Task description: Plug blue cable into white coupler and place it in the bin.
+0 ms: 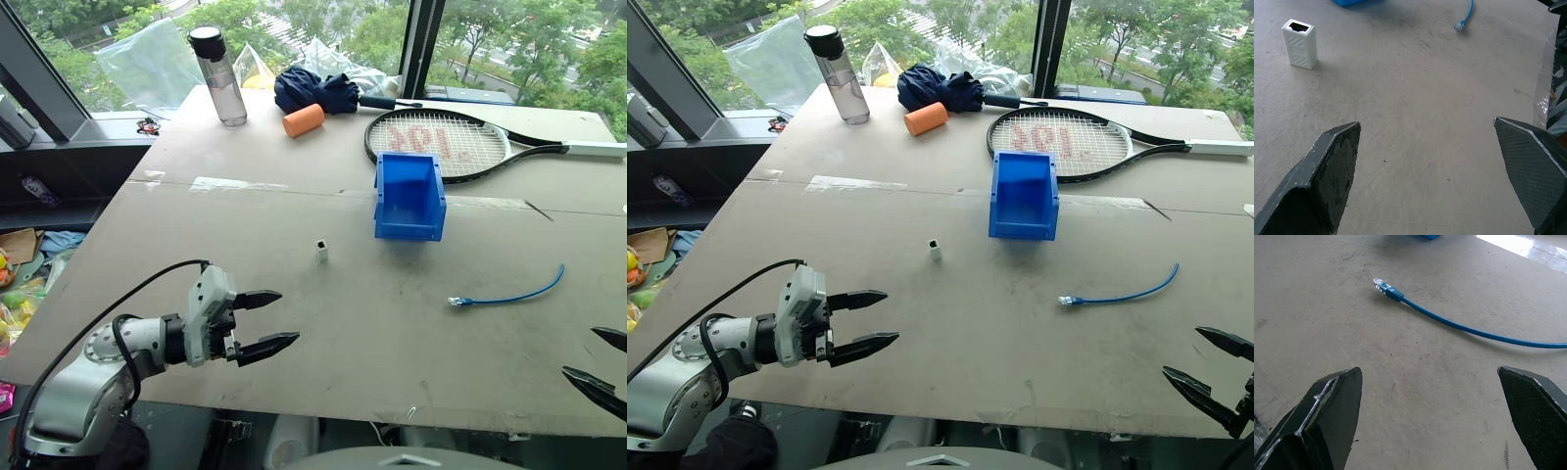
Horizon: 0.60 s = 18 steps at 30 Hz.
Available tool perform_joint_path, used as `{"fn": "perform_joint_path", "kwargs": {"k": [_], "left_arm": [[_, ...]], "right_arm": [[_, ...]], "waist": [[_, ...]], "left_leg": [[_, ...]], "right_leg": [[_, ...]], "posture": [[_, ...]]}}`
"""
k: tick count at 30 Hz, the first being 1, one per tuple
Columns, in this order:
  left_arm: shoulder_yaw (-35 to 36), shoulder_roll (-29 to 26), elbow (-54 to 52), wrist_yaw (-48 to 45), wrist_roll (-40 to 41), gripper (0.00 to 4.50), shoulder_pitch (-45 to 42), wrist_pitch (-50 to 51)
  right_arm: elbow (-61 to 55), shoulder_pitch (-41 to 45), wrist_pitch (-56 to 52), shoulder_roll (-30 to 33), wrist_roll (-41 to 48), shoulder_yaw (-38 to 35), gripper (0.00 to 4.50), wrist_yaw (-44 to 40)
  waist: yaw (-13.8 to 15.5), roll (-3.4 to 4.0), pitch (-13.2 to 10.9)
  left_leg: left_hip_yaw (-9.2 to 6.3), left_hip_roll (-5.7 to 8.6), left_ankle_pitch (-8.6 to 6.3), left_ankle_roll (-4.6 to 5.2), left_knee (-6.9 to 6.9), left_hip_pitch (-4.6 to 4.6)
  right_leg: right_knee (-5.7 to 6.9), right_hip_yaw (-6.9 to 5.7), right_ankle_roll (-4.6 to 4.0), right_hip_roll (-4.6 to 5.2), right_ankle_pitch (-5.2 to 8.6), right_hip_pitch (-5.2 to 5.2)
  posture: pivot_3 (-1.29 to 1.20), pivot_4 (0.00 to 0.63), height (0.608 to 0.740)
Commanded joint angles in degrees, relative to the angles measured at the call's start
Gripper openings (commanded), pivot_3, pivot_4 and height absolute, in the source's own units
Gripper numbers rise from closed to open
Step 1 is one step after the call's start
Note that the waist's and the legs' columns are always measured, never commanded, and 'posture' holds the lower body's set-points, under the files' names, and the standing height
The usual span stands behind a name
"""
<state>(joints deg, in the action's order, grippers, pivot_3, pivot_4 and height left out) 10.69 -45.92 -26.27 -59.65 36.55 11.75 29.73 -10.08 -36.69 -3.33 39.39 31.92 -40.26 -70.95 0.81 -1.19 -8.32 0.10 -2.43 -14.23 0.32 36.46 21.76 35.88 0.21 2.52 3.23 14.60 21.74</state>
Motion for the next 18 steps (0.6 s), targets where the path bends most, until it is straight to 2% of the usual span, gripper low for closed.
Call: {"fn": "perform_joint_path", "kwargs": {"k": [1,5,9,13,18], "left_arm": [[-0.34,0.48,-1.53,-0.83,1.19,4.42,-0.89,-1.06],[-0.91,0.72,-5.22,-5.49,2.58,4.42,-1.04,-4.74],[-2.9,-0.54,-8.47,-9.03,1.79,4.42,-0.17,-7.27],[-3.86,-0.58,-10.25,-9.06,1.15,4.42,0.54,-8.89],[-4.0,-0.19,-11.02,-8.15,1.53,4.42,0.64,-9.24]], "right_arm": [[-2.49,1.7,-0.43,0.4,0.64,0.11,4.5,2.09],[-10.24,8.24,-7.43,4.46,0.77,6.33,4.5,6.41],[-11.86,20.01,-12.42,10.8,-4.23,18.16,4.5,7.81],[-4.59,32.91,-13.6,13.85,-9.49,31.37,4.5,4.07],[6.09,44.11,-10.68,11.98,-13.83,41.57,4.5,-0.63]], "waist": [[0.0,0.0,0.0],[-0.64,0.06,-0.04],[-0.11,-0.01,0.01],[-0.09,-0.09,-0.02],[0.23,-0.15,-0.04]], "left_leg": [[0.0,0.0,0.0,0.0,0.0,0.0],[0.12,-0.05,0.0,0.0,0.0,-0.04],[0.37,0.01,0.0,0.0,0.0,-0.06],[0.63,-0.02,0.01,0.01,0.01,-0.04],[0.59,0.08,-0.02,0.06,0.01,0.03]], "right_leg": [[0.0,0.0,0.0,0.0,0.0,0.0],[0.01,0.15,0.01,-0.06,-0.02,0.01],[0.01,0.15,-0.07,-0.09,-0.05,0.0],[0.01,0.35,-0.19,-0.14,-0.14,0.14],[-0.01,0.37,-0.21,-0.12,-0.13,0.15]], "posture": [[0.0,0.15,0.74],[0.0,0.15,0.74],[0.0,0.15,0.74],[0.0,0.15,0.74],[0.0,0.15,0.74]]}}
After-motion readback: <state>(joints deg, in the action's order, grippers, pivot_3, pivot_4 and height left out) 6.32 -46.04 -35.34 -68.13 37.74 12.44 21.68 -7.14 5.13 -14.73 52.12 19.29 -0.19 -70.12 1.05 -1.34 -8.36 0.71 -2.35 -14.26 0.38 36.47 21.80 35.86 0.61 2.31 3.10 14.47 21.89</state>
